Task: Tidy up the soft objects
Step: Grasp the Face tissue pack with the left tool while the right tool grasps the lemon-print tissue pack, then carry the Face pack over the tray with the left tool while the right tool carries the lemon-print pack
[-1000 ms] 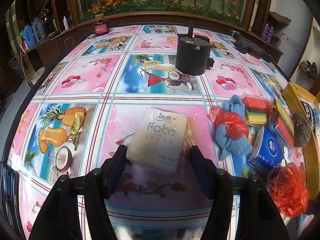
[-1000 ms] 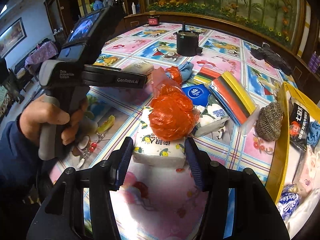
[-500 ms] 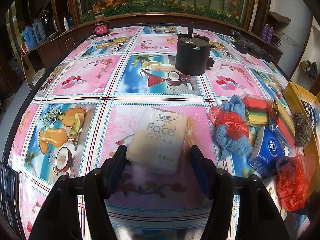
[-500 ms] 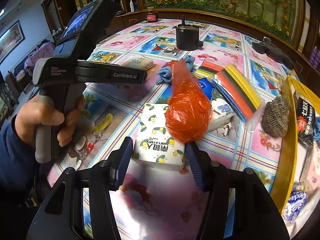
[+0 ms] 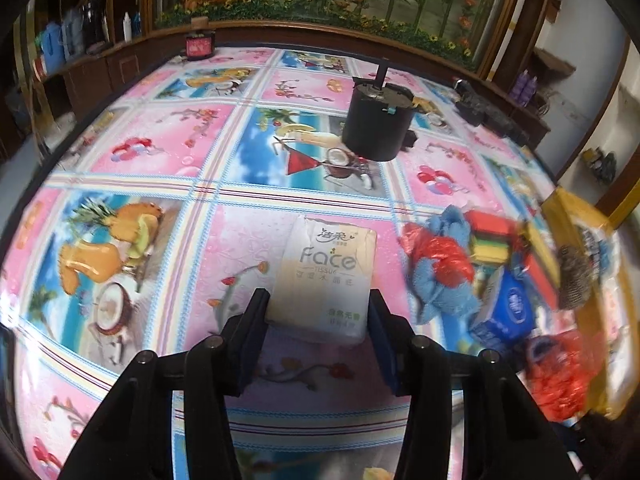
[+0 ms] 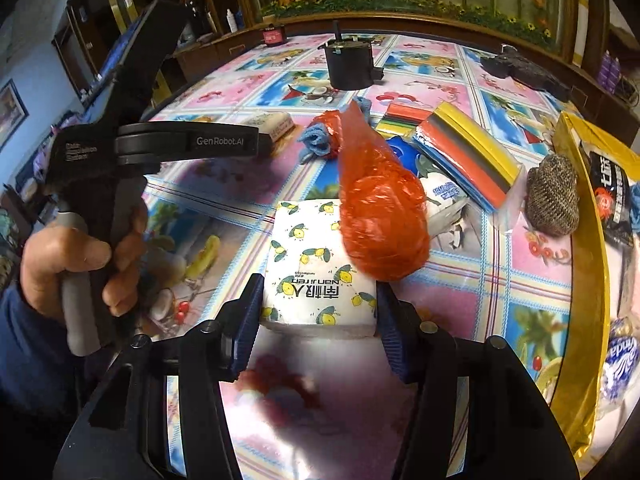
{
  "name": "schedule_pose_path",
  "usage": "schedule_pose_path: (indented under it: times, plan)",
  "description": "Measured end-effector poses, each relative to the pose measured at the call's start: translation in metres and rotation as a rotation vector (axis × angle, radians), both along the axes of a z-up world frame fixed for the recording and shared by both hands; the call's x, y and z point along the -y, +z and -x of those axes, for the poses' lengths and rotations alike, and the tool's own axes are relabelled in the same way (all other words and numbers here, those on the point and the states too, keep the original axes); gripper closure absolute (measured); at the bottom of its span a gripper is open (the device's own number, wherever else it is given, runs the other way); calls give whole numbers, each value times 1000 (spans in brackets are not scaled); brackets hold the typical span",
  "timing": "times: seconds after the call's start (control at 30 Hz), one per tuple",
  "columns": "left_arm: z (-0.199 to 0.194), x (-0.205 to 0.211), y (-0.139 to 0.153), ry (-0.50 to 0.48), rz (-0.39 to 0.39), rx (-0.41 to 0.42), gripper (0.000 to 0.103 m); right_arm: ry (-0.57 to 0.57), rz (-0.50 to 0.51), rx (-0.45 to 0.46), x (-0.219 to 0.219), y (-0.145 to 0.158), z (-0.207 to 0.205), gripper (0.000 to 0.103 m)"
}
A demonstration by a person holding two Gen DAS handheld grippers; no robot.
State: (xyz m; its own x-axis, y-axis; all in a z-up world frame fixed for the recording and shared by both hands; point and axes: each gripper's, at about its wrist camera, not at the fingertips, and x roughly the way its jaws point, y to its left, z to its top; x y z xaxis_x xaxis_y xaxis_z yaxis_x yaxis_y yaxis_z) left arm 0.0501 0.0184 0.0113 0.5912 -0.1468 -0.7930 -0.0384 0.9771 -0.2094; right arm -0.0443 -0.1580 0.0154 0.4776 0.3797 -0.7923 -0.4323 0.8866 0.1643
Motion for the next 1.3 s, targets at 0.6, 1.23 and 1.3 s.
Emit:
schedule_pose_path:
  times: [0.6,1.23,1.3]
  plan:
    - [13,6,19,-39,79,112,54,31,-171,91,20,28,36,51]
    - [24,40,34,-126,91,180,54,-151,-257,177,85,50,47,51]
    - [27,51,37,-144,99,193,54,-173,-264,186,93,53,50,51]
